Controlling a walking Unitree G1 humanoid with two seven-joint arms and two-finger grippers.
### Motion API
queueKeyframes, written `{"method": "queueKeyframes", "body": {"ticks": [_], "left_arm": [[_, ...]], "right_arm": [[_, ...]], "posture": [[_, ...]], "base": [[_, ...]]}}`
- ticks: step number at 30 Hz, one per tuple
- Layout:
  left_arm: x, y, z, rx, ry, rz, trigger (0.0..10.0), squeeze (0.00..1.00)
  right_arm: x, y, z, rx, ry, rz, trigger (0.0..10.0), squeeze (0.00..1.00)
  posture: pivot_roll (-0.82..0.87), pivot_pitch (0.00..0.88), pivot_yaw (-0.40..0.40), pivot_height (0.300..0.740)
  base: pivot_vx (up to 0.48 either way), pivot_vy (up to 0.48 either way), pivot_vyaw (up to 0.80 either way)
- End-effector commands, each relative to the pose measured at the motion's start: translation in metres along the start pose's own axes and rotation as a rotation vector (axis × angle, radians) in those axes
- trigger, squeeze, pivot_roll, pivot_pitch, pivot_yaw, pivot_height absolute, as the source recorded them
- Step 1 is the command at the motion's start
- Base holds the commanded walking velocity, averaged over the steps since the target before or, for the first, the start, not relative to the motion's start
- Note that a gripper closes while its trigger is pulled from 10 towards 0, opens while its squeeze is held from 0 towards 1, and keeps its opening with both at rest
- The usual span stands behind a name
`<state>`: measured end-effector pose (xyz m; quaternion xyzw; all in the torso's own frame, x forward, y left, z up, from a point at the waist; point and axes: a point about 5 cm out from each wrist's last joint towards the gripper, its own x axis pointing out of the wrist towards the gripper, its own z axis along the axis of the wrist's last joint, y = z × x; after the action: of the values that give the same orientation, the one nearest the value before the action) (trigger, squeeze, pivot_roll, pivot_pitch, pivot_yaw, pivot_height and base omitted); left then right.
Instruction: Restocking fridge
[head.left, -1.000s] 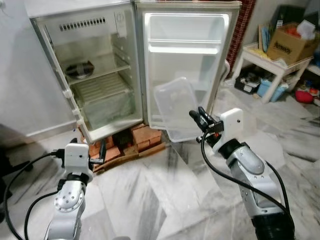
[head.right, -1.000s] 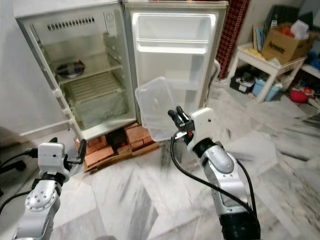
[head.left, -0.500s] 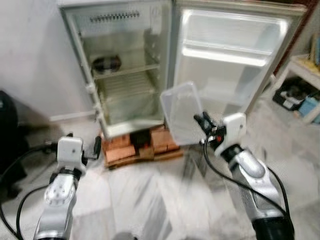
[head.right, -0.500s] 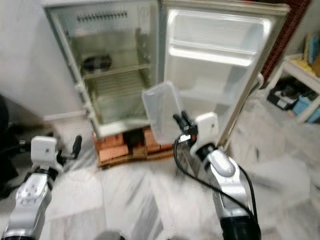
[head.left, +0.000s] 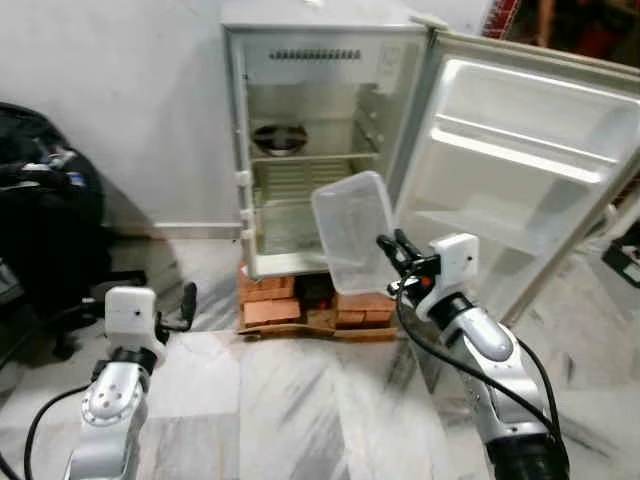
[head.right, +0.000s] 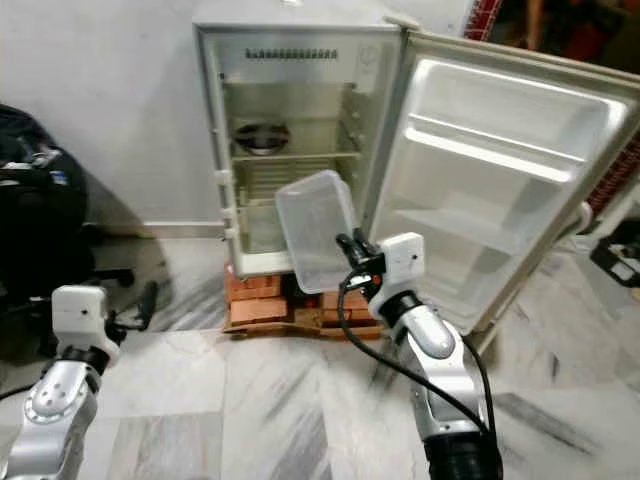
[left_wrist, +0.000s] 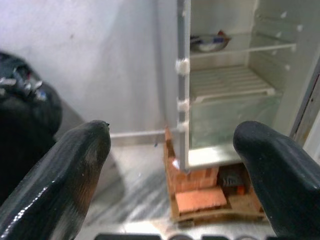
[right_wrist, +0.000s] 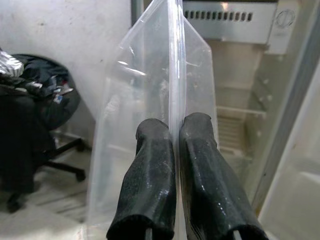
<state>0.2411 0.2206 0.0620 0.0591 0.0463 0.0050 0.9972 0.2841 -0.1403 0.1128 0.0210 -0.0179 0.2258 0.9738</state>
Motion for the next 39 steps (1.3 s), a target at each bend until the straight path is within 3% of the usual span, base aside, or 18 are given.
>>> {"method": "queueKeyframes", "body": {"ticks": [1,5,10,20,26,30,39], "left_arm": [[0.004,-0.010,0.005,-0.021,-0.018,-0.037,10.0,0.00],[0.006,-0.011,0.008,-0.008,-0.025,-0.059,10.0,0.00],[0.012,-0.011,0.010,-0.009,-0.032,-0.052,10.0,0.00],[0.009,-0.011,0.008,-0.008,-0.024,-0.052,10.0,0.00],[0.010,-0.009,0.006,-0.039,-0.002,-0.025,10.0,0.00],[0.006,-0.012,0.004,-0.015,0.001,-0.042,10.0,0.00],[0.002,-0.012,0.003,-0.008,0.005,-0.046,10.0,0.00]], "right_arm": [[-0.004,-0.005,0.001,-0.060,0.000,0.002,10.0,0.00],[-0.003,-0.005,0.003,-0.052,-0.015,-0.004,10.0,0.00],[-0.002,-0.010,0.003,-0.037,-0.007,-0.016,10.0,0.00],[0.000,-0.009,0.004,-0.043,-0.015,-0.010,10.0,0.00],[0.000,-0.009,0.002,-0.051,-0.010,-0.008,10.0,0.00],[-0.002,-0.008,-0.001,-0.046,0.001,-0.009,10.0,0.00],[-0.007,-0.007,-0.008,-0.057,0.015,-0.017,10.0,0.00]], "posture": [[0.03,0.000,-0.030,0.740],[0.03,0.000,-0.028,0.740],[0.03,0.000,-0.028,0.740],[0.03,0.000,-0.031,0.740],[0.04,0.000,-0.031,0.740],[0.03,0.000,-0.031,0.740],[0.04,0.000,-0.029,0.740]], "base": [[0.420,0.000,0.80],[0.420,0.000,0.80],[0.420,0.000,0.00],[0.418,0.000,0.00],[0.368,0.299,0.00],[0.000,0.432,0.00],[0.000,0.000,0.00]]}}
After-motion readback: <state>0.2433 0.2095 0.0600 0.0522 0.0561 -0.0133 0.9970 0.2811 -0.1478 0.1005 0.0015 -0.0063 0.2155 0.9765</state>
